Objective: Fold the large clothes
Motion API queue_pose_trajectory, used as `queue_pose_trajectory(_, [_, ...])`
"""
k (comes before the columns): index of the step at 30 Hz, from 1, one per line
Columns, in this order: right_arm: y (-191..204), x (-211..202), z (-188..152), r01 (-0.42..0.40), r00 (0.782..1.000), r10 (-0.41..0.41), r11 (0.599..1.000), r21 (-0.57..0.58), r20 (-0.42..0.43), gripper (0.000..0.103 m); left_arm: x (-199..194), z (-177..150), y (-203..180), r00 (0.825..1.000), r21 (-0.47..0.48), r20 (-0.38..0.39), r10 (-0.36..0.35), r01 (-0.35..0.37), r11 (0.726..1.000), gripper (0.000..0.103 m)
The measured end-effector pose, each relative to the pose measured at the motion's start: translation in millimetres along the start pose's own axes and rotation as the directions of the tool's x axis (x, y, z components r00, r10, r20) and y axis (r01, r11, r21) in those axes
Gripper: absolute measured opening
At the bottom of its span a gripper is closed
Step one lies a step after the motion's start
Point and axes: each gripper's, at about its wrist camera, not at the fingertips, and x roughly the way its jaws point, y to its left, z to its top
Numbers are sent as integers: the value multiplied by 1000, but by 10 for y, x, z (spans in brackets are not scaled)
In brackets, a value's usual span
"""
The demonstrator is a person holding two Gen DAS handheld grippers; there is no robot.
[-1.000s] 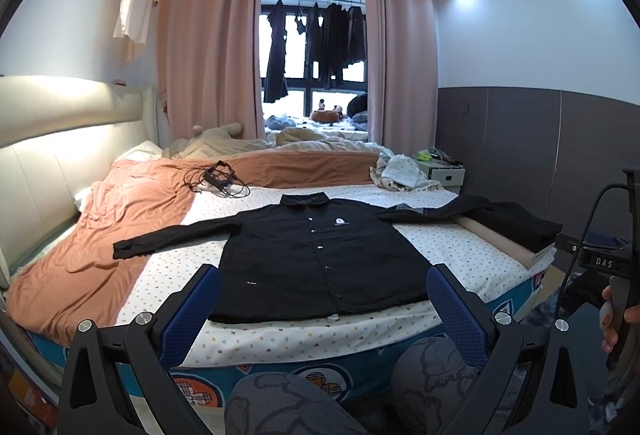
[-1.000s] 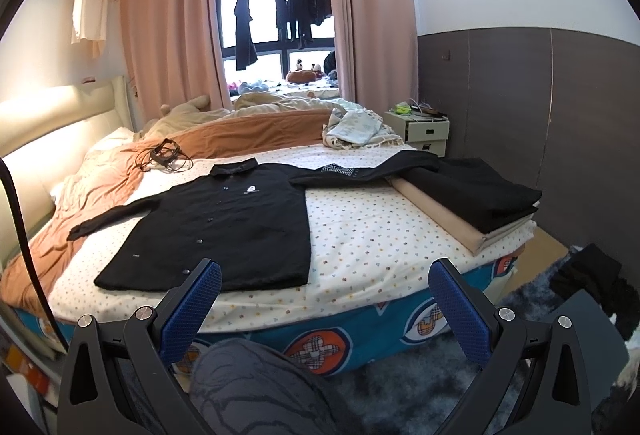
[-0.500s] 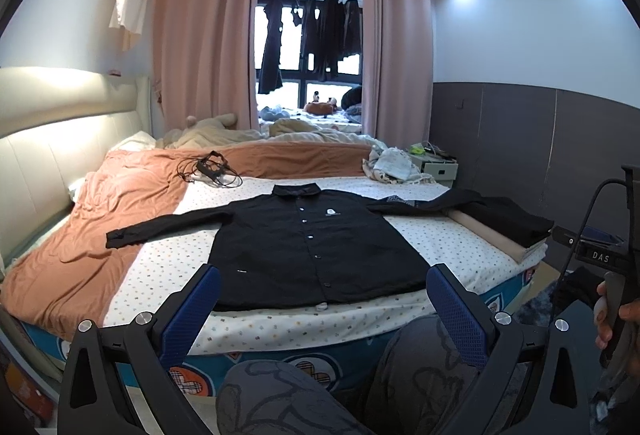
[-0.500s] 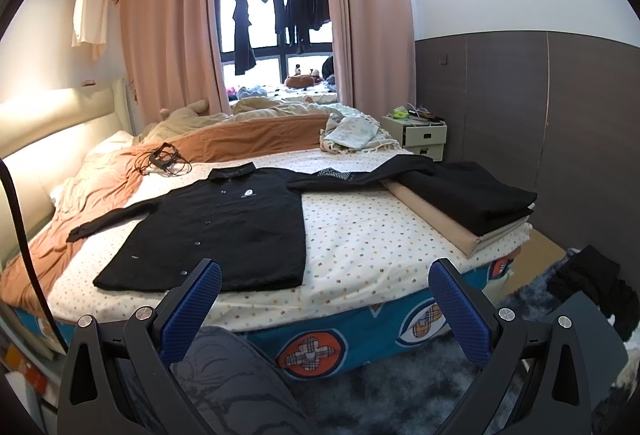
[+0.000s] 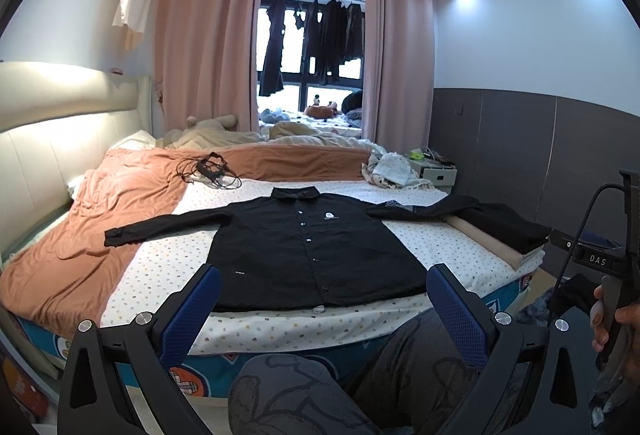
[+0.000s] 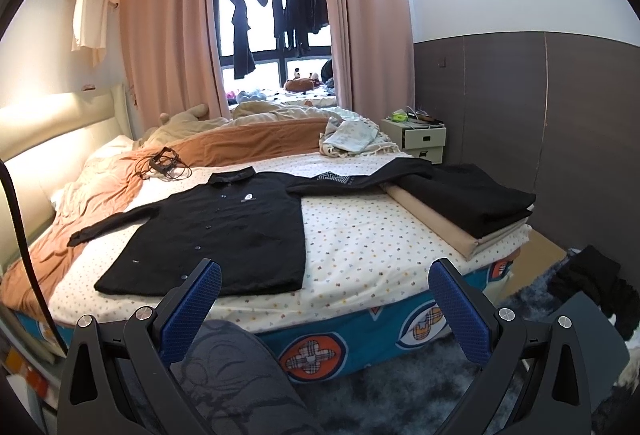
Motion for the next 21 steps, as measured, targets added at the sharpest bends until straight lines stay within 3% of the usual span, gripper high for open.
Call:
queue_pose_trajectory(16, [43, 154, 60, -4, 1000, 4, 1000, -1, -19, 103, 142, 16, 181, 1000, -14, -6, 13, -13, 1000, 102])
queue_pose_trajectory(21, [160, 311, 142, -6, 999, 5, 1000, -14, -34, 103, 246, 67, 412, 998, -34, -11, 57, -57, 998, 102])
